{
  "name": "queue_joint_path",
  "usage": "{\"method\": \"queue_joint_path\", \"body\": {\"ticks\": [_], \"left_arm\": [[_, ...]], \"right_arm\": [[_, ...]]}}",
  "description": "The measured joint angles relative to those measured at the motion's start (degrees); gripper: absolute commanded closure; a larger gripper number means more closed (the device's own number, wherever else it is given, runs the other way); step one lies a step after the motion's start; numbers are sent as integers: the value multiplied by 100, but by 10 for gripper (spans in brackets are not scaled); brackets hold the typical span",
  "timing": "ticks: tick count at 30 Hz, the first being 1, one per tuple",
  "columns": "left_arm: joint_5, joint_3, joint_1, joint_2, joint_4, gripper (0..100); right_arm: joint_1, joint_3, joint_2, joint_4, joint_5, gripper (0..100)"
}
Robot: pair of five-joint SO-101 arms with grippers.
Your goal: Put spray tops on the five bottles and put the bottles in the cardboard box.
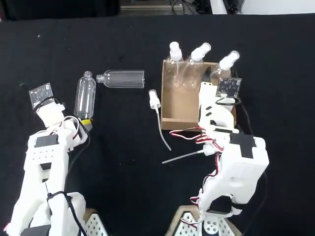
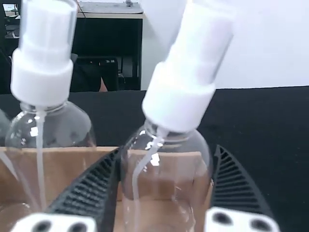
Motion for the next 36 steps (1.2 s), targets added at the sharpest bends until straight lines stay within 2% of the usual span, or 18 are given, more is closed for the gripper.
{"method": "queue_joint_path", "body": {"ticks": [30,36], "left_arm": [[0,0,0,0,0,722],[0,0,0,0,0,722]], "right_arm": [[-132,316,-70,0,0,772],[-132,545,-615,0,0,772]]}}
